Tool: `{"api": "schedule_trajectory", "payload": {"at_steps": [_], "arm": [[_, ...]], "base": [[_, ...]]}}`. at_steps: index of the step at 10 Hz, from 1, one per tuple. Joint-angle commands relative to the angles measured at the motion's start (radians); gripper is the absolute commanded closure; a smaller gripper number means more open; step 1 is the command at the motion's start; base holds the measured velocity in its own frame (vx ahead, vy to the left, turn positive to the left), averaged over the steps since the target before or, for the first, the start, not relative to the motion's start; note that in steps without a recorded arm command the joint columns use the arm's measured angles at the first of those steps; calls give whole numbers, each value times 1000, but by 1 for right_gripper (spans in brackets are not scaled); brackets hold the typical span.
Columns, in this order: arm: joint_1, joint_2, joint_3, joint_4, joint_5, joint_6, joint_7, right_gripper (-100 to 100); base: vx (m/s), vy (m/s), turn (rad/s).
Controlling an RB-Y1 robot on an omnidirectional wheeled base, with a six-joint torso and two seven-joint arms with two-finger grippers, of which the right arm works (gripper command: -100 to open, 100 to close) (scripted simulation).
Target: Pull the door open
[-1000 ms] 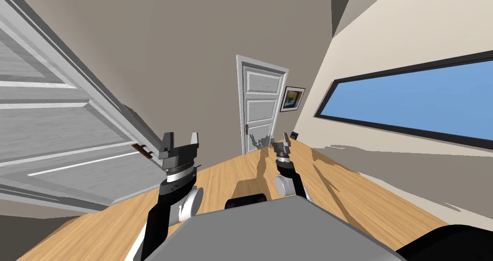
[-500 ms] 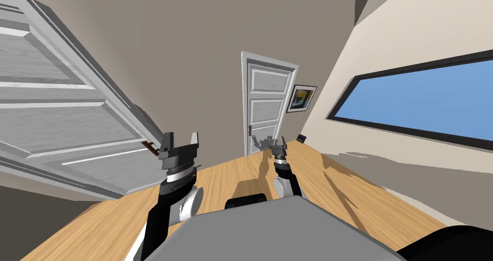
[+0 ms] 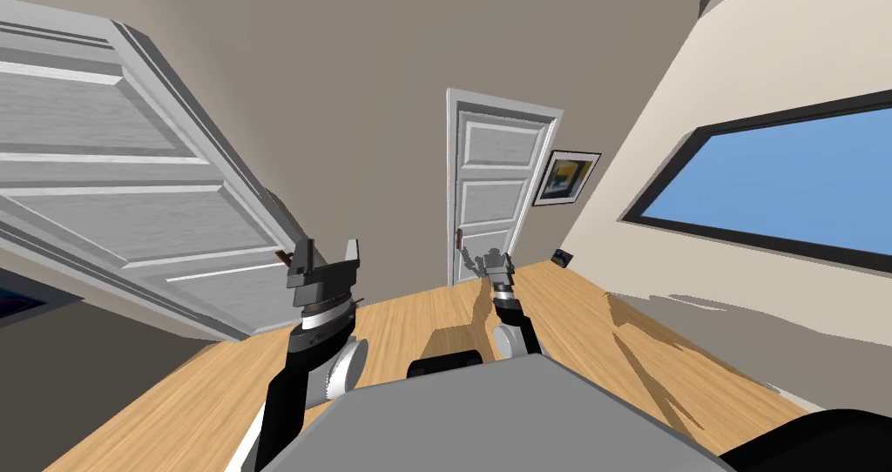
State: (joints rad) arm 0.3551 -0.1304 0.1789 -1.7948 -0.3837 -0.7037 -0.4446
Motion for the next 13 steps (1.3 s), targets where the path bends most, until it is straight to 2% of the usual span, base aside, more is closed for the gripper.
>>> {"api": "schedule_trajectory", "payload": {"at_steps": [1, 2, 9, 10, 13], "arm": [[-15, -14, 6, 50, -30, -11, -50, -100], [-15, -14, 6, 52, -30, -11, -51, -100], [-61, -64, 50, 253, -151, -55, -249, -100], [-61, -64, 50, 253, -151, -55, -249, -100], [-80, -85, 68, 333, -202, -73, -332, -100]], "base": [[109, -32, 124], [71, -21, 59], [86, -21, 147], [61, -25, 80], [72, -30, 129]]}}
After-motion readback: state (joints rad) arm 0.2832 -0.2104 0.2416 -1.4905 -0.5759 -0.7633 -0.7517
